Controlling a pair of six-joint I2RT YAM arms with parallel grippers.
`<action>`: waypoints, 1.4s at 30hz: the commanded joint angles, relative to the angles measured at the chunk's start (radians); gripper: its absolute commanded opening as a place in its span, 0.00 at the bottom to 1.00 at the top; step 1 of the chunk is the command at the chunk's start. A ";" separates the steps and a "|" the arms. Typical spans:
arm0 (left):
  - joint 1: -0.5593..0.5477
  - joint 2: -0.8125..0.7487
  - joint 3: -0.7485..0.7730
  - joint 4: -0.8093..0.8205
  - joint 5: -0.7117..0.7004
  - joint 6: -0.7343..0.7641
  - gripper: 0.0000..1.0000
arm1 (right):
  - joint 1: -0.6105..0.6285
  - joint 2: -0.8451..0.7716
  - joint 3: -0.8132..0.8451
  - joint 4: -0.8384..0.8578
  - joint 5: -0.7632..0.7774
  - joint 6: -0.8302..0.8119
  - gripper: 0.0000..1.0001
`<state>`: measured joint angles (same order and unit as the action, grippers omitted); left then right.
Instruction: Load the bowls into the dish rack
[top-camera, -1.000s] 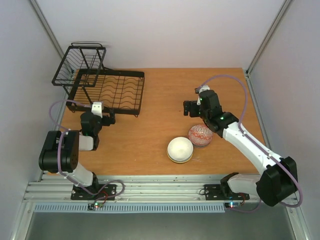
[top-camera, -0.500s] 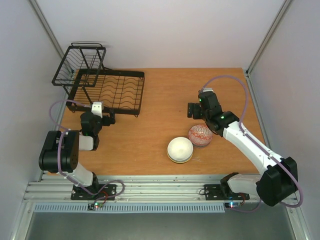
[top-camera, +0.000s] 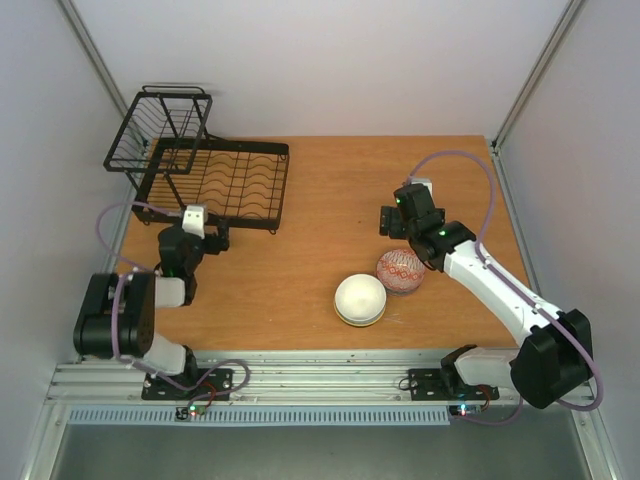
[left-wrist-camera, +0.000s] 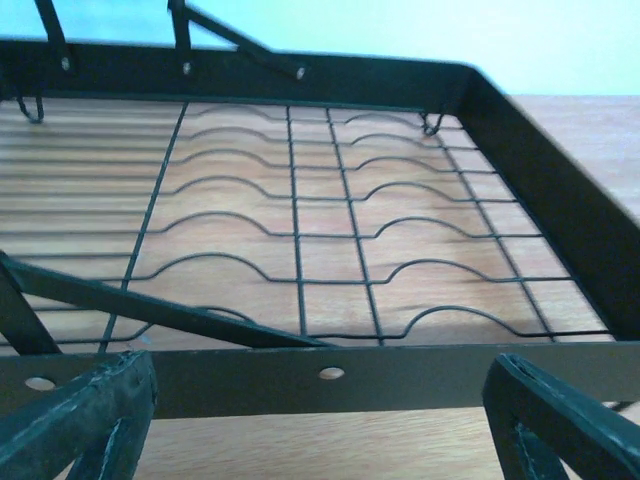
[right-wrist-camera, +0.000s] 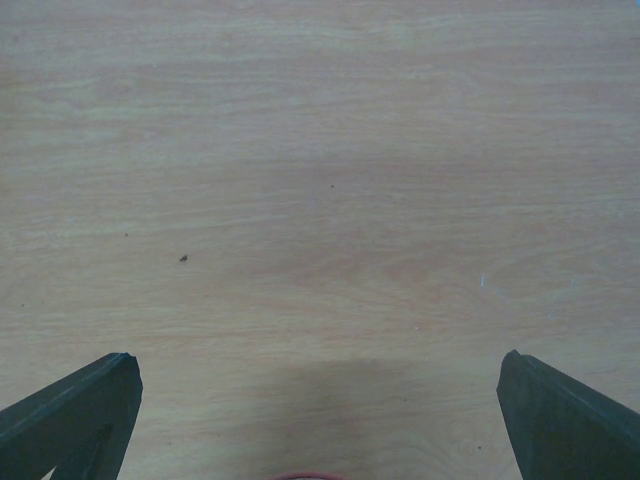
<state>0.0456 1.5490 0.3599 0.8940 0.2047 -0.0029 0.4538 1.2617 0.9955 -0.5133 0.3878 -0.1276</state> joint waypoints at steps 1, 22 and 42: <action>0.005 -0.211 -0.020 -0.058 0.051 0.045 0.90 | 0.001 0.029 0.012 0.006 -0.013 0.005 0.99; 0.468 -0.169 0.261 -0.558 0.214 -0.252 0.82 | 0.269 0.503 0.509 -0.046 -0.269 -0.073 0.52; 0.468 -0.071 0.140 -0.197 0.476 -0.299 0.82 | 0.342 0.985 0.993 -0.030 -0.497 -0.163 0.23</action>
<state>0.5091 1.4792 0.5205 0.5816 0.6590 -0.3038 0.7868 2.2009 1.9110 -0.5472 -0.0246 -0.2523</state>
